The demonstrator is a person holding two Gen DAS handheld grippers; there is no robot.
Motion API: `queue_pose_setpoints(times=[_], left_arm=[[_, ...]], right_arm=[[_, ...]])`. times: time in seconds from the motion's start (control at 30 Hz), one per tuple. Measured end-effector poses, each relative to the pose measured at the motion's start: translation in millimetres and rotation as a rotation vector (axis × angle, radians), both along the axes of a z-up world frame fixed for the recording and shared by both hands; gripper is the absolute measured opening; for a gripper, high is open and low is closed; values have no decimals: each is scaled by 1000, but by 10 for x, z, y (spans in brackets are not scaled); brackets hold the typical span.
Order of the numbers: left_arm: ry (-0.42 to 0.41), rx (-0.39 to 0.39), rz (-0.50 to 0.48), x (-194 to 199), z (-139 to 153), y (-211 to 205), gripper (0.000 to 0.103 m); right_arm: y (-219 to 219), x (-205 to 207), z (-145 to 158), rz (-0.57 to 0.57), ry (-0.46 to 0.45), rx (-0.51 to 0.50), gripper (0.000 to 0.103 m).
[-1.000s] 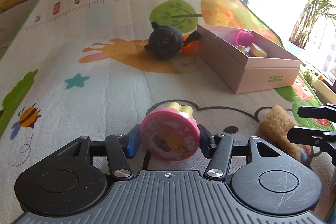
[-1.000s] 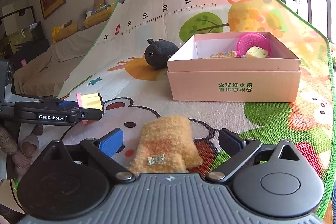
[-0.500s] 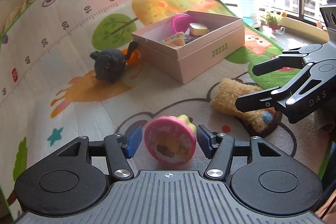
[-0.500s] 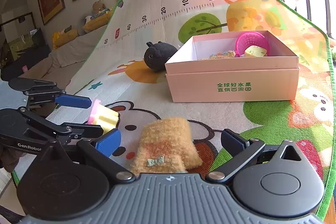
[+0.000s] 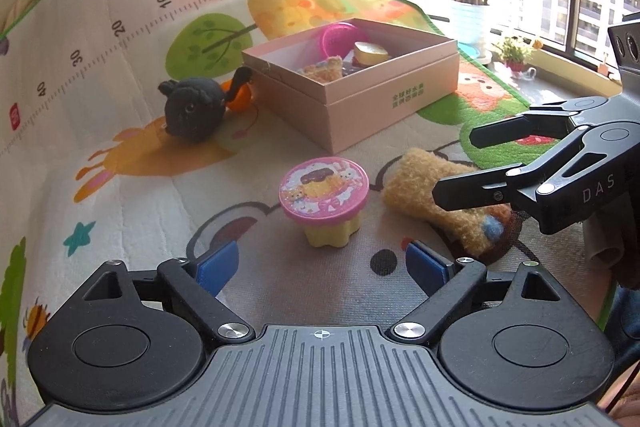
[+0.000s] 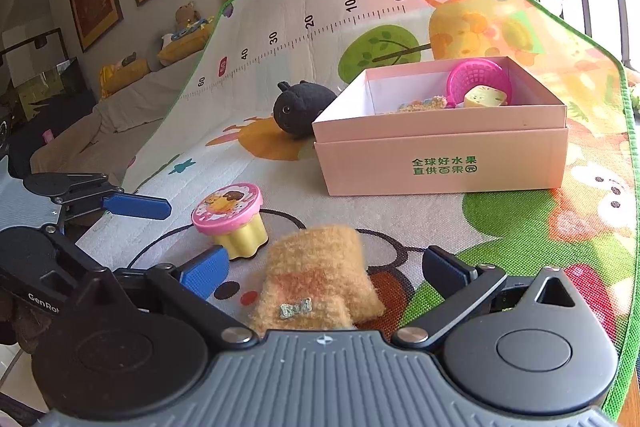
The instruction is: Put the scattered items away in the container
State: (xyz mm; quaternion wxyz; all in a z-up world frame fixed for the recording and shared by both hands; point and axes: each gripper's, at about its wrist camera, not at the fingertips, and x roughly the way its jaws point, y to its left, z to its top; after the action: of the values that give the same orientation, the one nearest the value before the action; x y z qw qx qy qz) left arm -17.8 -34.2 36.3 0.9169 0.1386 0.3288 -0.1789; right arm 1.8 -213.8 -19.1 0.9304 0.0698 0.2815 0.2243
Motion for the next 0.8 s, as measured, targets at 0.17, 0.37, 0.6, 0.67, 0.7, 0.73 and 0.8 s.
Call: queue_pose_setpoints(times=[0.17, 0.37, 0.6, 0.67, 0.7, 0.73, 0.8], left_arm=[[-1, -86, 89, 121, -64, 22, 98], [57, -96, 115, 200, -256, -6, 100], [84, -106, 89, 169, -281, 59, 103], [88, -111, 76, 159, -282, 83, 103], [89, -112, 69, 153, -283, 90, 103], [88, -112, 64, 149, -285, 92, 103], [87, -110, 51, 144, -286, 94, 103]], right_arm=[[-8, 3, -4, -6, 3, 4, 103], [-20, 47, -19, -17, 36, 11, 103], [15, 134, -52, -25, 94, -15, 103], [45, 138, -54, -24, 94, -37, 103], [57, 138, -55, -24, 94, -47, 103], [66, 135, -54, -23, 93, -53, 103], [66, 137, -55, -22, 93, -57, 103]])
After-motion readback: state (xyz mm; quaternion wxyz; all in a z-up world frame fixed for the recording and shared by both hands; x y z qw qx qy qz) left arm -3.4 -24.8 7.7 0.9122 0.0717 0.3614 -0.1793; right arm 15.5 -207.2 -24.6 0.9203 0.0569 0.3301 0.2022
